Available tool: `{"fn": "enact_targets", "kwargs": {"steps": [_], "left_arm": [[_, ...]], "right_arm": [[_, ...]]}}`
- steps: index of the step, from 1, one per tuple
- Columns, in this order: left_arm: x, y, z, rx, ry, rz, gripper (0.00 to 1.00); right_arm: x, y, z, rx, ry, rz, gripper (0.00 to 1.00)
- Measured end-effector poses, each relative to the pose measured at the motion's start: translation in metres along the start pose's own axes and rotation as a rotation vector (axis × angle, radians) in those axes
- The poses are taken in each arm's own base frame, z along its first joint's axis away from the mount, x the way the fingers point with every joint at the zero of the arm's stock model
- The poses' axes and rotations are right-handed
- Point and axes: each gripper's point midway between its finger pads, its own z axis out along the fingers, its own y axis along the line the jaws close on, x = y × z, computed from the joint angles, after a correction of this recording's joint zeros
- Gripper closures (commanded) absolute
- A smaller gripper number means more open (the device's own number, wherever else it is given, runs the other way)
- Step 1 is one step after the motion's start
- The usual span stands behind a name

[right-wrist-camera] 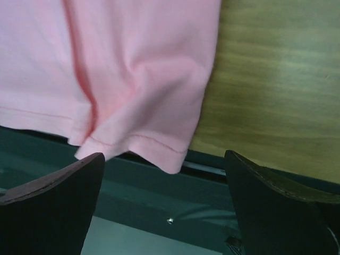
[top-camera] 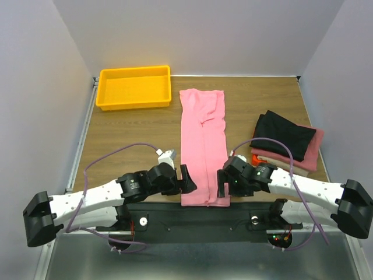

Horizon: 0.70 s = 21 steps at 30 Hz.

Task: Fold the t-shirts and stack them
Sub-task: Fold the tshirt

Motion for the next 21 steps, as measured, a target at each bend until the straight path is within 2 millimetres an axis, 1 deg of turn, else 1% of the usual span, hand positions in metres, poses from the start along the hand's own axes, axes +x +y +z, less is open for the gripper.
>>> {"fn": "enact_targets", "kwargs": {"steps": [1, 3, 5, 6, 8, 10, 11, 12, 17, 18, 21], "left_arm": [[0.007, -0.008, -0.008, 0.036, 0.018, -0.009, 0.03], [0.017, -0.013, -0.013, 0.069, 0.05, -0.023, 0.05], [0.036, -0.002, -0.012, 0.053, 0.111, -0.035, 0.1], [0.042, 0.003, -0.011, 0.042, 0.132, -0.037, 0.12], [0.06, 0.021, -0.006, -0.02, 0.196, -0.037, 0.15], [0.07, 0.033, -0.005, -0.066, 0.233, -0.035, 0.15], [0.073, 0.037, -0.004, -0.081, 0.243, -0.035, 0.19], [0.073, 0.038, -0.004, -0.083, 0.246, -0.036, 0.2], [0.079, 0.042, -0.001, -0.105, 0.274, -0.034, 0.34], [0.081, 0.044, 0.0, -0.116, 0.28, -0.033, 0.37], [0.083, 0.047, 0.003, -0.129, 0.289, -0.03, 0.43]], "right_arm": [[0.005, -0.002, 0.002, 0.005, 0.022, 0.003, 0.0], [0.017, -0.006, 0.005, 0.009, 0.071, 0.009, 0.0], [0.028, -0.011, 0.008, 0.018, 0.113, 0.019, 0.01], [0.034, -0.014, 0.009, 0.023, 0.133, 0.026, 0.02], [0.04, -0.017, 0.009, 0.026, 0.154, 0.035, 0.05], [0.044, -0.017, 0.009, 0.017, 0.168, 0.045, 0.1], [0.046, -0.017, 0.007, 0.006, 0.174, 0.047, 0.13], [0.046, -0.015, 0.006, -0.003, 0.177, 0.05, 0.18], [0.048, -0.009, 0.004, -0.034, 0.189, 0.056, 0.32], [0.048, -0.008, 0.005, -0.037, 0.19, 0.055, 0.37], [0.047, -0.005, 0.008, -0.044, 0.195, 0.058, 0.44]]}}
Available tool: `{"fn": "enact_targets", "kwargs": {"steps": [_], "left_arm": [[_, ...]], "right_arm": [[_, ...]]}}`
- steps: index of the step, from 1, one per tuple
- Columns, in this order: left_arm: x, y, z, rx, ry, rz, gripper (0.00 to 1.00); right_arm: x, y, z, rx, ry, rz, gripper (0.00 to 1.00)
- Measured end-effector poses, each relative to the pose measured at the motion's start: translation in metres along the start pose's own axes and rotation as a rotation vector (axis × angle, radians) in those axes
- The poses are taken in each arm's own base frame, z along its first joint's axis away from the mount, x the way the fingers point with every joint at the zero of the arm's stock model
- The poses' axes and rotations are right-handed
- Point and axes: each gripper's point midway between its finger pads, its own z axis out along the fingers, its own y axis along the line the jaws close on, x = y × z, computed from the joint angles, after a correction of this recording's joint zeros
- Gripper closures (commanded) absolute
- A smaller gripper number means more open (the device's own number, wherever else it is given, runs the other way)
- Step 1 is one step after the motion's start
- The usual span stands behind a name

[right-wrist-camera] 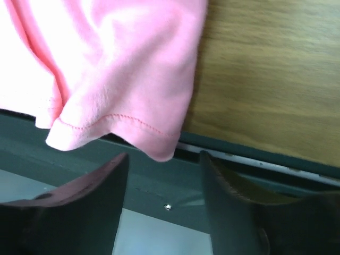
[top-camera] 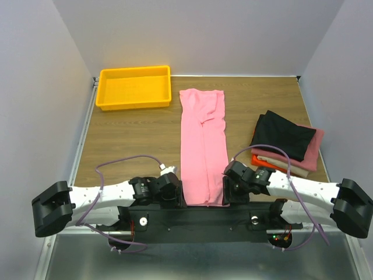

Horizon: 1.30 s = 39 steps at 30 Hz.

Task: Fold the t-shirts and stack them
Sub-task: Fold the tshirt

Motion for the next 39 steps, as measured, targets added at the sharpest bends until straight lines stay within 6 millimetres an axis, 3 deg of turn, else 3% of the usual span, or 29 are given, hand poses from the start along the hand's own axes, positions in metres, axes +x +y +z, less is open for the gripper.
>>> {"fn": "enact_targets", "kwargs": {"steps": [7, 9, 12, 13, 14, 23, 31, 35, 39], "left_arm": [[0.0, -0.002, 0.008, 0.0, 0.004, 0.007, 0.59], [0.0, -0.003, 0.011, 0.002, 0.01, 0.014, 0.6], [0.003, 0.002, 0.017, -0.021, 0.025, 0.02, 0.78], [0.003, 0.003, 0.018, -0.025, 0.027, 0.027, 0.91], [0.005, 0.004, 0.021, -0.032, 0.035, 0.031, 0.97], [0.005, 0.0, 0.025, -0.021, 0.042, 0.048, 1.0], [-0.009, -0.024, 0.008, 0.09, -0.025, 0.068, 1.0], [-0.02, -0.032, 0.004, 0.11, -0.079, 0.08, 1.0], [-0.043, -0.046, -0.002, 0.119, -0.171, 0.09, 1.0]], "right_arm": [[0.003, 0.002, 0.012, -0.007, 0.029, 0.006, 0.64], [0.004, 0.003, 0.013, -0.014, 0.031, 0.009, 0.67], [0.006, 0.002, 0.015, -0.016, 0.035, 0.014, 0.81], [0.006, 0.001, 0.016, -0.016, 0.035, 0.017, 0.96], [0.007, 0.0, 0.017, -0.014, 0.037, 0.017, 0.99], [0.013, -0.003, 0.017, -0.041, 0.044, 0.019, 1.0], [0.007, 0.006, 0.007, -0.1, -0.001, 0.009, 1.0], [-0.006, 0.012, 0.003, -0.095, -0.051, 0.005, 1.0], [-0.038, 0.024, -0.009, -0.078, -0.184, 0.001, 1.0]]}}
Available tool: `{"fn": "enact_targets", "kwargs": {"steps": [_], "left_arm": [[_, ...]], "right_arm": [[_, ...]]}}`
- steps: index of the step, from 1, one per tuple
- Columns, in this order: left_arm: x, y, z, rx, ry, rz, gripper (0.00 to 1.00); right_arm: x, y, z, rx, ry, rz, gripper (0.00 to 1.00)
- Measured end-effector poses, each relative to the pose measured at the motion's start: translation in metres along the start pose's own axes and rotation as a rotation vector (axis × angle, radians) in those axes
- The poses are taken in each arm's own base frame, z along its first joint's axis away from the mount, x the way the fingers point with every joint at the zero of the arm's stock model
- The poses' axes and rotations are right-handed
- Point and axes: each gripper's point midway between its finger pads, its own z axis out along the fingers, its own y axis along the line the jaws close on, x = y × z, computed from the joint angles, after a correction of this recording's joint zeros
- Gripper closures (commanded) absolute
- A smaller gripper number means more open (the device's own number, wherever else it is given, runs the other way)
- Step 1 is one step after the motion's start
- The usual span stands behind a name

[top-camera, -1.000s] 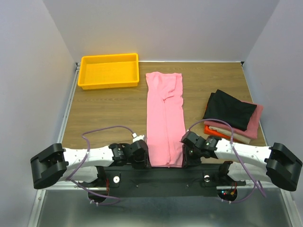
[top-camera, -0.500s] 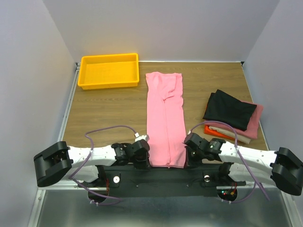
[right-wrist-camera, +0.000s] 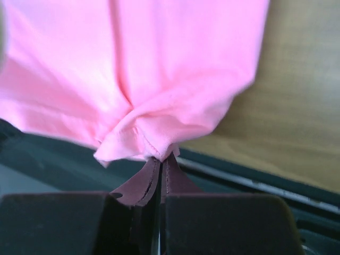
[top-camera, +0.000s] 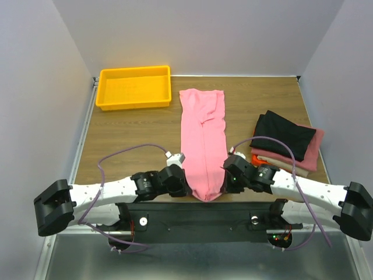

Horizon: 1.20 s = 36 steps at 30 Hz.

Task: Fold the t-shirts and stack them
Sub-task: Fold the tshirt

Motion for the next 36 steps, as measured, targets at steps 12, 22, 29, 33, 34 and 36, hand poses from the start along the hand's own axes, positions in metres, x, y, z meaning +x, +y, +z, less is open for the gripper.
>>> {"fn": "enact_targets", "kwargs": {"steps": [12, 22, 29, 33, 34, 36], "left_arm": [[-0.127, 0.006, 0.001, -0.108, -0.361, -0.07, 1.0], [-0.195, 0.007, 0.019, -0.16, -0.456, -0.022, 1.0], [-0.233, 0.016, 0.032, -0.186, -0.493, -0.03, 1.0], [-0.251, 0.024, 0.045, -0.207, -0.486, -0.034, 1.0], [-0.255, 0.026, 0.05, -0.212, -0.482, -0.035, 1.0], [-0.261, 0.03, 0.055, -0.22, -0.478, -0.038, 1.0]], "right_arm": [[-0.109, 0.016, -0.006, 0.196, -0.415, -0.022, 0.99], [-0.188, 0.03, 0.0, 0.325, -0.6, -0.047, 0.99], [-0.232, 0.015, 0.008, 0.38, -0.637, -0.019, 1.0], [-0.252, 0.006, 0.013, 0.39, -0.645, -0.016, 1.0], [-0.257, 0.006, 0.015, 0.389, -0.644, -0.02, 1.0], [-0.266, 0.006, 0.02, 0.38, -0.645, -0.024, 1.0]]}}
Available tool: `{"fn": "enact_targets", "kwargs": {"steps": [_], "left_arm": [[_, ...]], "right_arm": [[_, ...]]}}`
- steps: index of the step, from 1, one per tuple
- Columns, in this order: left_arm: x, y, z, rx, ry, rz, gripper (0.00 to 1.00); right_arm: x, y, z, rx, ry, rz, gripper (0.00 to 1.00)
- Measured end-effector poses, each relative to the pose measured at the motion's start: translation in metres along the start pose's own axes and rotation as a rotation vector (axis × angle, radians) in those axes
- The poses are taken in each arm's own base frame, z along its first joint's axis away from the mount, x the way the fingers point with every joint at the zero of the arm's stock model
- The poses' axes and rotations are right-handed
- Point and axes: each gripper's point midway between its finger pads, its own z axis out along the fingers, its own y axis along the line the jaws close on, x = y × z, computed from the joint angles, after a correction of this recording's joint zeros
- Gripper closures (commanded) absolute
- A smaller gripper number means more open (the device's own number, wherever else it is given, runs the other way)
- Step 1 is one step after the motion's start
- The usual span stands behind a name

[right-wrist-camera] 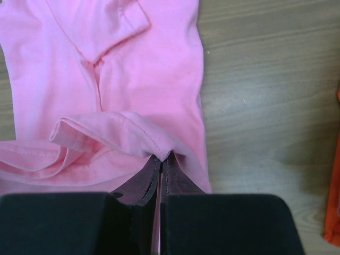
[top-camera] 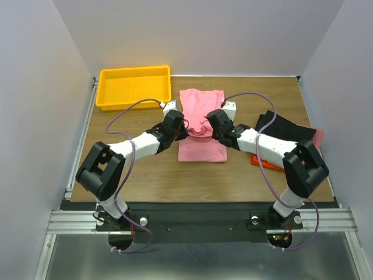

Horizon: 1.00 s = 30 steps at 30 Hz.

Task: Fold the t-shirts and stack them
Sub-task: Fold the tshirt

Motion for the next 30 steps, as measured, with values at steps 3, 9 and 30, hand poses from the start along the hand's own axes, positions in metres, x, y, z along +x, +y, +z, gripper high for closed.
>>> {"fn": "enact_targets", "kwargs": {"steps": [3, 9, 30], "left_arm": [[-0.003, 0.006, 0.013, -0.014, 0.011, -0.005, 1.0], [-0.011, 0.008, 0.036, -0.022, 0.027, -0.006, 1.0], [-0.016, 0.001, 0.031, 0.048, 0.061, -0.003, 0.01]], "right_arm": [[-0.005, 0.003, 0.015, -0.01, 0.005, 0.0, 1.0], [-0.007, 0.003, 0.041, -0.005, 0.02, -0.003, 1.0], [-0.014, -0.001, 0.043, -0.055, 0.021, 0.051, 0.0]]}}
